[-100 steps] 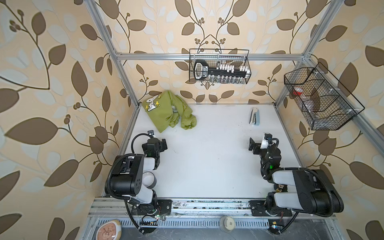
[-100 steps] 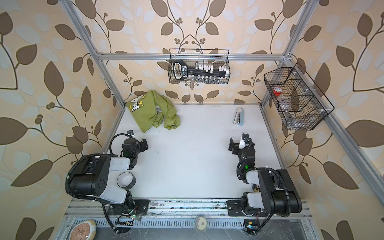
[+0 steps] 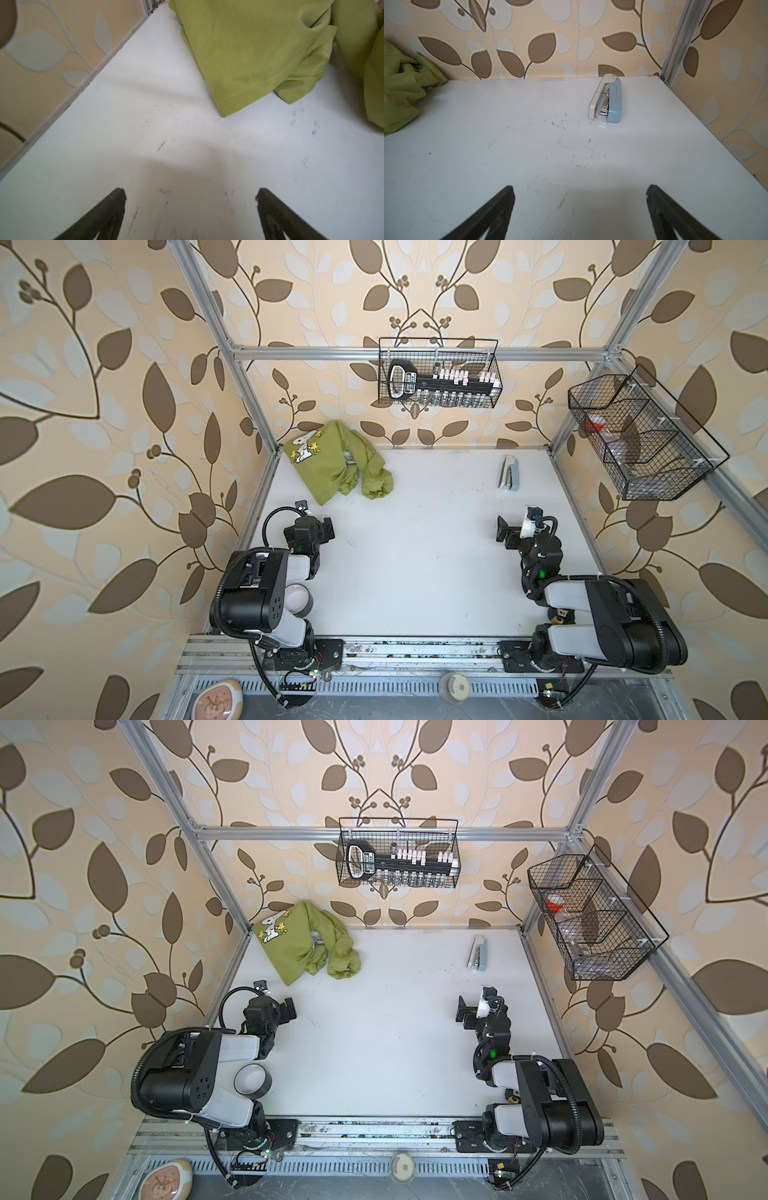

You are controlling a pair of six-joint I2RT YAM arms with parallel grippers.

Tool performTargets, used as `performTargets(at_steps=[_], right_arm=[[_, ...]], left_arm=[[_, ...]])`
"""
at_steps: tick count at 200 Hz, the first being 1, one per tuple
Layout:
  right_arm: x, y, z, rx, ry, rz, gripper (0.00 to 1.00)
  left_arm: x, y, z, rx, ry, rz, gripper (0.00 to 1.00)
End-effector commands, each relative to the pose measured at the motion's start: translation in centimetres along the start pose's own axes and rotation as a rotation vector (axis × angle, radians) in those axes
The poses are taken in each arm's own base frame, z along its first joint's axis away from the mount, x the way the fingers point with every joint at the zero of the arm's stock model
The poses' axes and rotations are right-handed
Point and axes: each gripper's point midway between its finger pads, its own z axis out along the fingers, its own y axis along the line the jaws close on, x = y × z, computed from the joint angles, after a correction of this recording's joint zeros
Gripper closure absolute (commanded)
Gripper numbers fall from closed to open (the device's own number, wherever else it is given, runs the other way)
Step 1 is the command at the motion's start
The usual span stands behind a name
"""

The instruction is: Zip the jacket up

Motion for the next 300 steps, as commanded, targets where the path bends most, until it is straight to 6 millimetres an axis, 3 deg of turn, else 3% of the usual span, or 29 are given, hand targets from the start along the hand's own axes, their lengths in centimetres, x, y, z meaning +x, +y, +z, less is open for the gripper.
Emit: performTargets(at_steps=[1,300], right_arm=[[-0.82,0.25,0.17,-0.015,-0.025,-0.023,0.00],[-0.82,0.23,0.12,-0.015,-0.027,-0.024,0.00]], left_arm=[[-2.30,-0.08,-0.39,-0.008,-0.079,-0.019,0.01],[-2.29,-0.20,-0.40,-0.006,-0.079,-0.017,0.01]])
